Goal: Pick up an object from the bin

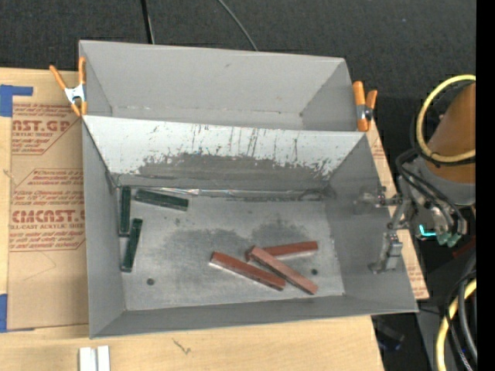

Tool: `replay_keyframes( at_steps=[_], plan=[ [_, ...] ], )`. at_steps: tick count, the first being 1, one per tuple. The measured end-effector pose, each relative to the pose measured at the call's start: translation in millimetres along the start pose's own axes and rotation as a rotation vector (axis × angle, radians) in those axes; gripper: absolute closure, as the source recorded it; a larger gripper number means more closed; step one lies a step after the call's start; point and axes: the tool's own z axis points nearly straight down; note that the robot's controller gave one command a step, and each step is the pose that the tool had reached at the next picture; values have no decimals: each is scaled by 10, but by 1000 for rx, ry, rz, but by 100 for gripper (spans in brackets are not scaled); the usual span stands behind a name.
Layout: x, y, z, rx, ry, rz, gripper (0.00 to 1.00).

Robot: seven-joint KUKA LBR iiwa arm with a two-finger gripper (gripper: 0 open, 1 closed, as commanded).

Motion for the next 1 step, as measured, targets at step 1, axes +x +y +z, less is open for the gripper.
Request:
replay_keyframes(
  at_steps=[1],
  plan=[
    [-18,7,-39,2,-8,-2,0]
  ],
)
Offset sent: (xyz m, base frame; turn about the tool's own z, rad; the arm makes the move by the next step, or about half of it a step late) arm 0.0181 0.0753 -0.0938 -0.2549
